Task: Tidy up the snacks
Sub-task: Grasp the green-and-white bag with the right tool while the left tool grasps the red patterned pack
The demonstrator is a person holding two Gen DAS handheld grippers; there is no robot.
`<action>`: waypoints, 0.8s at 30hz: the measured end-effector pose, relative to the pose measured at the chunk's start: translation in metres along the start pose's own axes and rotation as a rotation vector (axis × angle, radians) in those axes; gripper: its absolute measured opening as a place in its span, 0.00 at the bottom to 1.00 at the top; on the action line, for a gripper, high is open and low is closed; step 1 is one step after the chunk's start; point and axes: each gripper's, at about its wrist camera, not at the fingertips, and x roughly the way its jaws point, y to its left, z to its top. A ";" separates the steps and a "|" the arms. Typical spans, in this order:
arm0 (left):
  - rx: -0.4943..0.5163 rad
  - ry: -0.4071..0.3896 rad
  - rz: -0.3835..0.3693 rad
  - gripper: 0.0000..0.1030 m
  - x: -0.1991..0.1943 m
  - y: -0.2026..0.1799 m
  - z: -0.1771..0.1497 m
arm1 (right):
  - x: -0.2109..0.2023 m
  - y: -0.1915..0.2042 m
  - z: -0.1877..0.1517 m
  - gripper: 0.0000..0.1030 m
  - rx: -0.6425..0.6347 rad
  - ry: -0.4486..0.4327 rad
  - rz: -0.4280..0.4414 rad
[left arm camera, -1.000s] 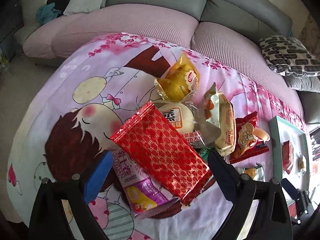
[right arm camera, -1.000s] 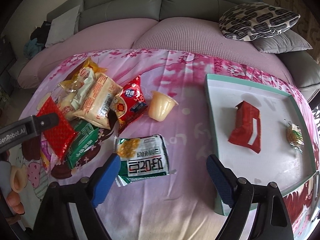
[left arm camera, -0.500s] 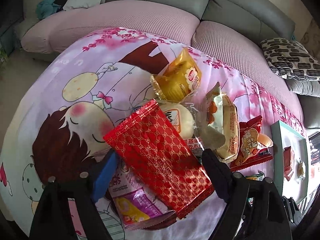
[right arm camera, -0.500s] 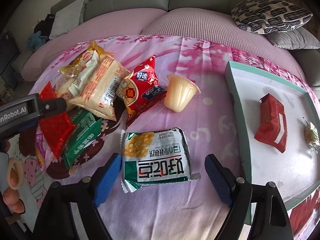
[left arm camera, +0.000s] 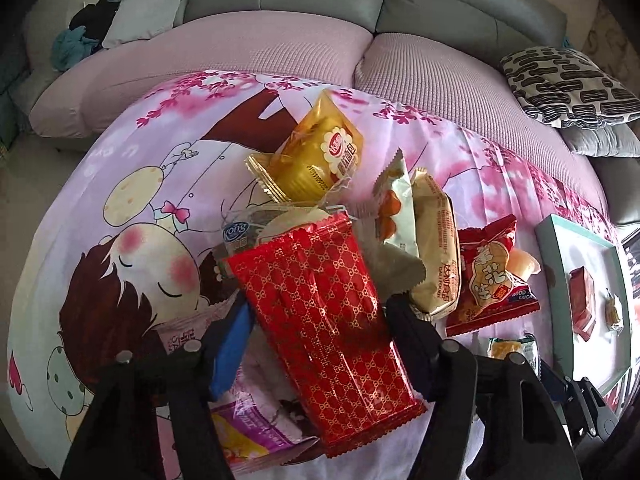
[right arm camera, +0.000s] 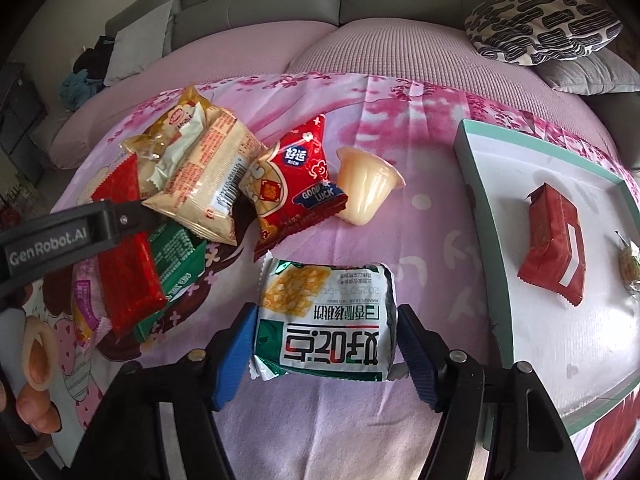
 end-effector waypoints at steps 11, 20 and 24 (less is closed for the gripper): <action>-0.015 0.010 -0.029 0.58 -0.004 0.004 -0.005 | -0.007 -0.008 -0.008 0.64 0.003 -0.005 -0.010; 0.019 0.019 -0.079 0.52 -0.009 -0.009 -0.013 | -0.012 -0.013 -0.018 0.63 0.007 0.003 -0.009; 0.026 0.041 -0.098 0.51 -0.006 -0.014 -0.018 | -0.015 -0.018 -0.022 0.63 0.024 0.011 -0.006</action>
